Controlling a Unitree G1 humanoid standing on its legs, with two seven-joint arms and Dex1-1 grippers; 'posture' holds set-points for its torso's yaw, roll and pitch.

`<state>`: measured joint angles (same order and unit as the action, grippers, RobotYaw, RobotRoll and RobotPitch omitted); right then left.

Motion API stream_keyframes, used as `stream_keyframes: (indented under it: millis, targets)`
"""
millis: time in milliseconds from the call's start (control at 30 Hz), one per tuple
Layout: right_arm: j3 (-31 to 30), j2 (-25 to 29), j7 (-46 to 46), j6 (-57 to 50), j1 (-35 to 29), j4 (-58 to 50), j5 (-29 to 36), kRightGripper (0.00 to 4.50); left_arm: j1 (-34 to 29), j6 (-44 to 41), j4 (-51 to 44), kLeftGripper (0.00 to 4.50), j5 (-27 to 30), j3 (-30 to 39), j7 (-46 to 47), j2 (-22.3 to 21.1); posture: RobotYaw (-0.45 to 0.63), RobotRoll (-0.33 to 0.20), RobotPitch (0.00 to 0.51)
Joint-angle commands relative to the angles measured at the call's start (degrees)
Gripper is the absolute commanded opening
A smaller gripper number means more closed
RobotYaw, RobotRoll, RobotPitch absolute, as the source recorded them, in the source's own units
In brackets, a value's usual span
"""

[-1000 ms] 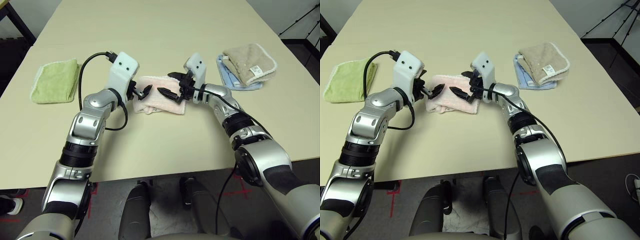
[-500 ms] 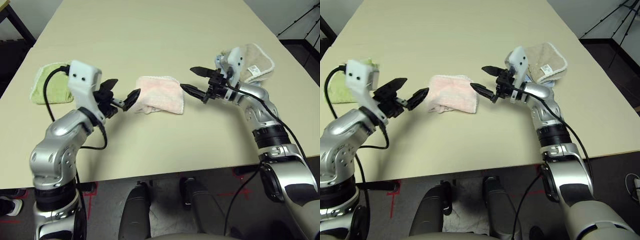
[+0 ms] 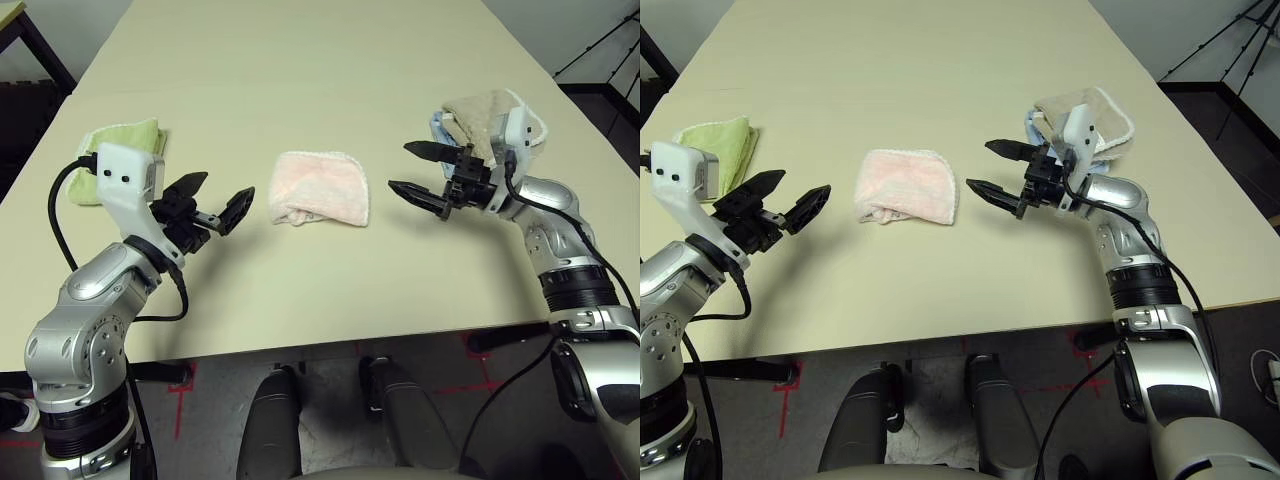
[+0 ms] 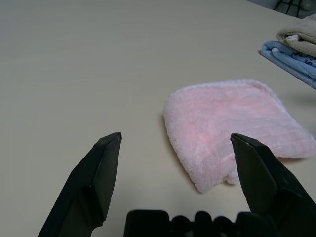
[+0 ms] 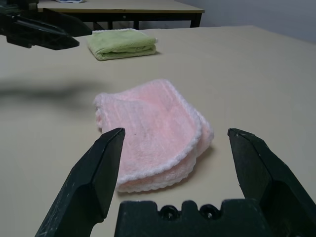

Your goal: Fold the towel and set it aside.

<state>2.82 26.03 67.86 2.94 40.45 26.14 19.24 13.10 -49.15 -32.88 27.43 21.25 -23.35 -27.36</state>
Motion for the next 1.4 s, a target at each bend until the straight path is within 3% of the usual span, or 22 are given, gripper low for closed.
stream_keyframes:
  millis: [33, 433, 933, 1100, 1200, 1400]
  targets:
    - [0.6, 1.0, 3.2, 3.1, -1.5, 2.5, 0.7, 4.5, 0.0, -0.5, 0.0, 4.48, 1.1, -0.6, 0.7, -0.7, -0.02, 0.0, 0.151]
    - [0.7, 3.7, 11.5, 7.3, -2.0, 9.3, 1.0, 4.5, 2.2, -2.4, 2.5, 4.48, 2.8, -0.6, 2.5, -2.1, -0.03, 0.0, 0.158]
    - [1.3, 0.9, 12.6, 10.5, -1.5, 10.1, 3.3, 4.5, 5.0, -5.3, 4.8, 4.48, 3.7, -1.7, 5.4, -0.7, -0.04, 0.0, 0.165]
    - [1.2, 1.0, 12.7, 11.5, -1.1, 11.0, 2.6, 4.5, 6.5, -19.2, 4.9, 4.48, 10.2, 0.6, 8.4, 1.9, -0.04, 0.0, 0.169]
    - [1.3, 1.4, 13.1, 11.7, -0.9, 11.4, 2.7, 4.5, 10.5, -29.4, 7.4, 4.48, 13.2, 5.5, 11.7, 5.9, -0.04, 0.0, 0.169]
    - [1.5, 2.5, 13.6, 11.2, -1.7, 10.3, 3.0, 4.5, 21.0, -40.9, 15.7, 4.48, 11.5, 14.7, 16.4, 12.5, -0.06, 0.0, 0.171]
